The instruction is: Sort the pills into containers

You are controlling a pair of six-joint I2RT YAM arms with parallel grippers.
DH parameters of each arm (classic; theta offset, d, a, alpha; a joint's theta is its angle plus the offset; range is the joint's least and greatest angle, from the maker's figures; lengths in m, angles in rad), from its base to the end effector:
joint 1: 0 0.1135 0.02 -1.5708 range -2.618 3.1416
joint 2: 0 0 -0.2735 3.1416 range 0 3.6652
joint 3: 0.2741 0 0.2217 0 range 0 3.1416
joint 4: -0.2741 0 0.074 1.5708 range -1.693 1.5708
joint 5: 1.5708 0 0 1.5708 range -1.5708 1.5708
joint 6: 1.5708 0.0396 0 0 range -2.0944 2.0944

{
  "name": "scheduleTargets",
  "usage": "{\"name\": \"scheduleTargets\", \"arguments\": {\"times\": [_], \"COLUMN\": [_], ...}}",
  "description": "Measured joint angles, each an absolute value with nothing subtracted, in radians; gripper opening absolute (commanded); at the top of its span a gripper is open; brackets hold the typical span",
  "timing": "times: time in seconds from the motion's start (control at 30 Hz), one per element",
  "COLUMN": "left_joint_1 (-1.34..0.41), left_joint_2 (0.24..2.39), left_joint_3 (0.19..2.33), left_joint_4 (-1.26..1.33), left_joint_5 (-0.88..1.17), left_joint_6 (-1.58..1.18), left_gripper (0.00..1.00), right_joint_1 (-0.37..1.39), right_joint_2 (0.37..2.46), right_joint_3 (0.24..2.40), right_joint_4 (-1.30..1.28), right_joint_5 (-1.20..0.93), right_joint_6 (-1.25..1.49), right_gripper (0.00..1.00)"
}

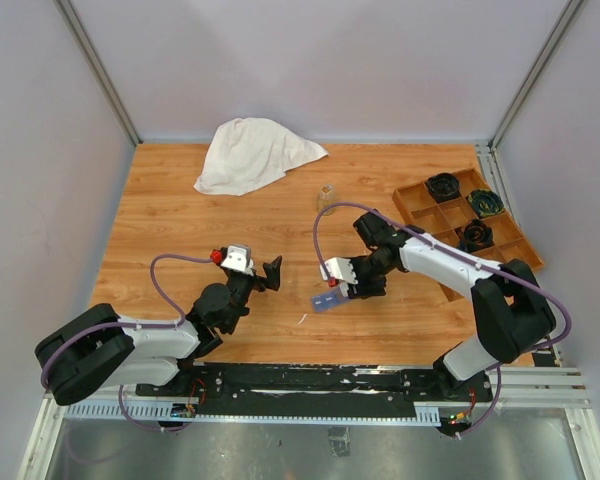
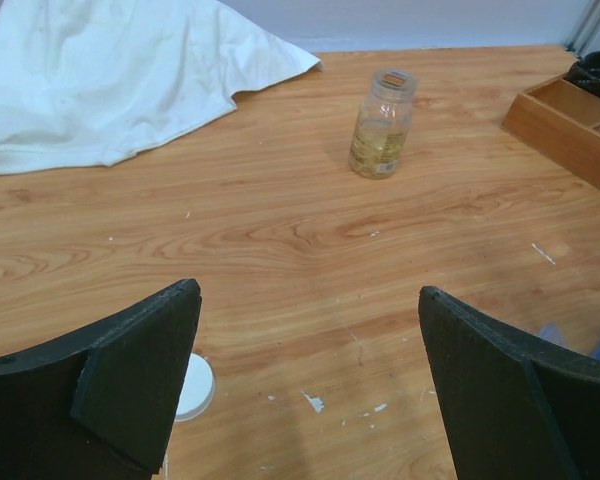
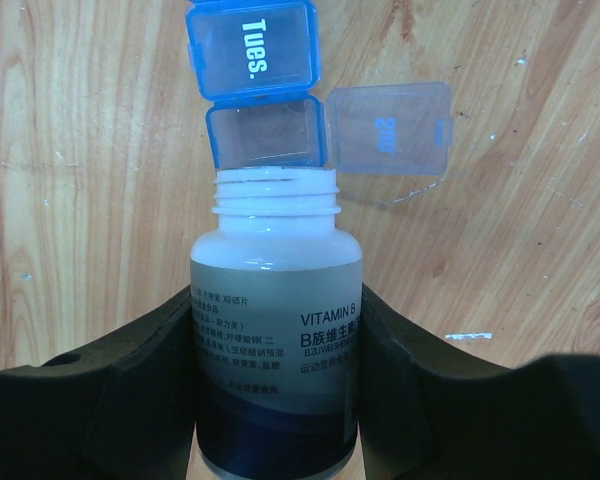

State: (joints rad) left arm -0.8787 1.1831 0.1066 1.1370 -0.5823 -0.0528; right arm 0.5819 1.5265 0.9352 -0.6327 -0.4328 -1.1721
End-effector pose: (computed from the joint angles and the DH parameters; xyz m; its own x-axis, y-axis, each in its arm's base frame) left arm 0.1301 -0.1228 0.2138 0.0231 -0.0969 -0.9950 0.2944 0.9518 -0.0859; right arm 0.2047 0.1545 0.2142 0.2645 -0.8274 -0.4955 -0.9640 -0.2123 -0.1601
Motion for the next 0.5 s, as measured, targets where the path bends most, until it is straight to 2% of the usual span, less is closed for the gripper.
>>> {"name": "scheduleTargets", "arguments": {"times": [0.5], "left_joint_1": [-0.879], "left_joint_2": [1.189], "left_joint_3": [0.118], "left_joint_4": [1.119], "left_joint_5": [-0.582], "left_joint_6": [-0.053], "left_gripper": [0.99], "right_joint_1": [0.609], "right_joint_2": [1.537], "right_joint_3": [0.948], "right_joint_4": [-0.643], "right_joint_5": [-0.388], "right_joint_6": [-1.153], "right_gripper": [0.01]}}
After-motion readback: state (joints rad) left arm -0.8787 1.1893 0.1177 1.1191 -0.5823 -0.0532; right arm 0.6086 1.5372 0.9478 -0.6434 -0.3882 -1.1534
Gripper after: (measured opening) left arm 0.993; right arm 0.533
